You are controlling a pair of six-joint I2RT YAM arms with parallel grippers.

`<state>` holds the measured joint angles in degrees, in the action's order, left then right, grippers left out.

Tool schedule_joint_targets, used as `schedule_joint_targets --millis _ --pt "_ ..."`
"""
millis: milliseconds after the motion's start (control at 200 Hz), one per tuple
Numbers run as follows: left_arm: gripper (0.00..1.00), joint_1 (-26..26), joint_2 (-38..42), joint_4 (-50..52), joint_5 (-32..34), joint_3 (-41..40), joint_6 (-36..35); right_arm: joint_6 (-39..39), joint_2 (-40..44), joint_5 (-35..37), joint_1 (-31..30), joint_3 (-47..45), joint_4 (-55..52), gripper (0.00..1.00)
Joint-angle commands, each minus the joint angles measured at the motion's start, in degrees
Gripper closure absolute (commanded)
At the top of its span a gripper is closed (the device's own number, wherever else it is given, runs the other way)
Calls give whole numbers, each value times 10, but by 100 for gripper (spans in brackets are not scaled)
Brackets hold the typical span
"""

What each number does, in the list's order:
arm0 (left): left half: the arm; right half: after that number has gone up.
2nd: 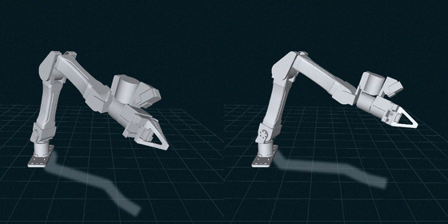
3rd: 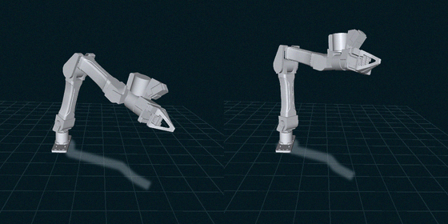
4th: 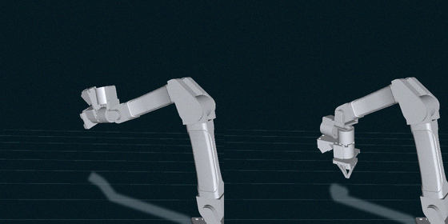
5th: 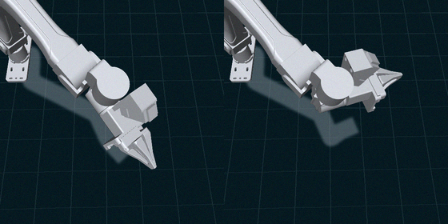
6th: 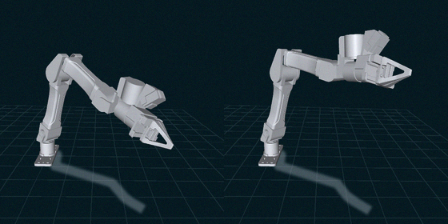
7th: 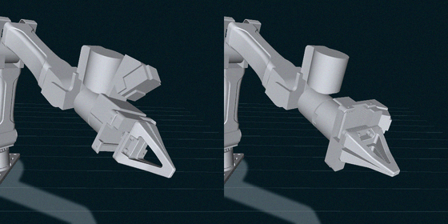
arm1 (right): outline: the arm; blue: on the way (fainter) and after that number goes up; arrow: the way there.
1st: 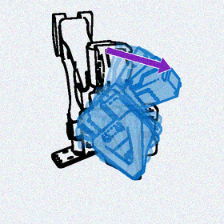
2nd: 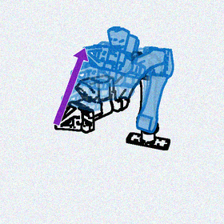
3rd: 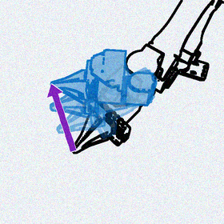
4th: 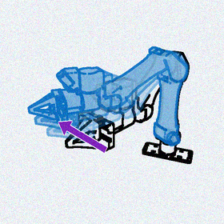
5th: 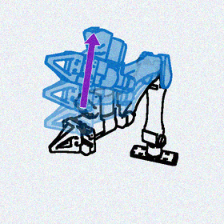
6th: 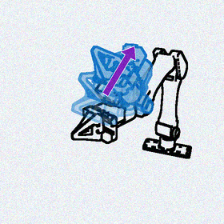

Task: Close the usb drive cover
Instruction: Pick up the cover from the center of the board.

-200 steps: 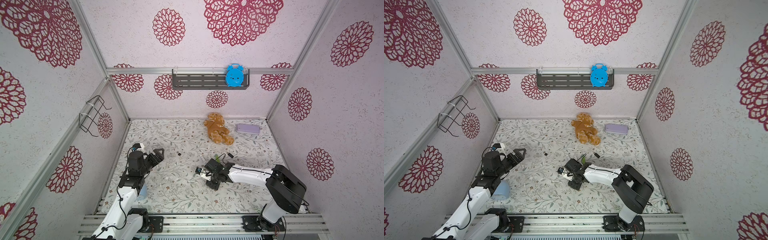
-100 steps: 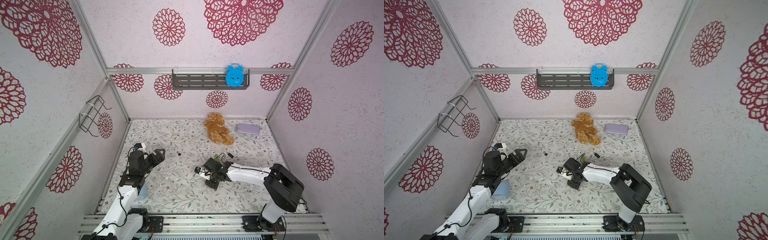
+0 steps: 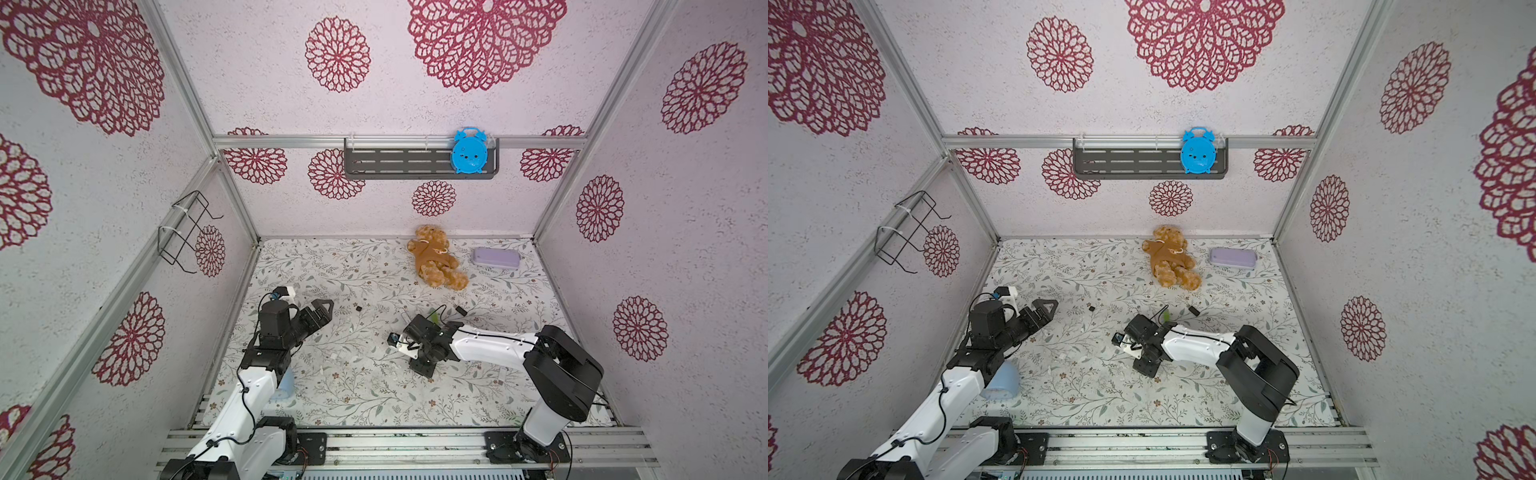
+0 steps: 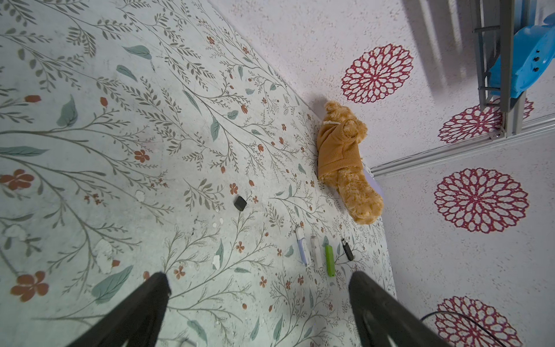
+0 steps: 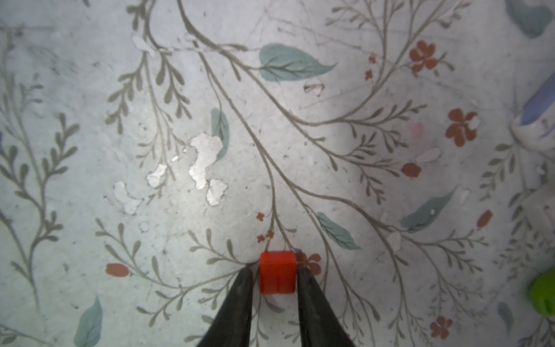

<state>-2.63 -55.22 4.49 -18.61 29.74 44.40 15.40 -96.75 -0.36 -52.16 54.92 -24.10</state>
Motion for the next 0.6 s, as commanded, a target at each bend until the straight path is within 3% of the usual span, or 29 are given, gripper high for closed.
schedule_joint_targets --millis 0,265,425,595 --pt "3 2 -6 -16 -14 11 -11 -8 -14 24 3 6 -26 73" --pt "3 2 -19 -28 -34 13 -12 -6 11 18 3 6 -21 78" --pt "0 -4 -51 -51 -88 20 -15 -9 58 8 3 3 13 79" --pt "6 -37 -109 -74 -158 46 -28 -7 131 28 8 -14 59 79"
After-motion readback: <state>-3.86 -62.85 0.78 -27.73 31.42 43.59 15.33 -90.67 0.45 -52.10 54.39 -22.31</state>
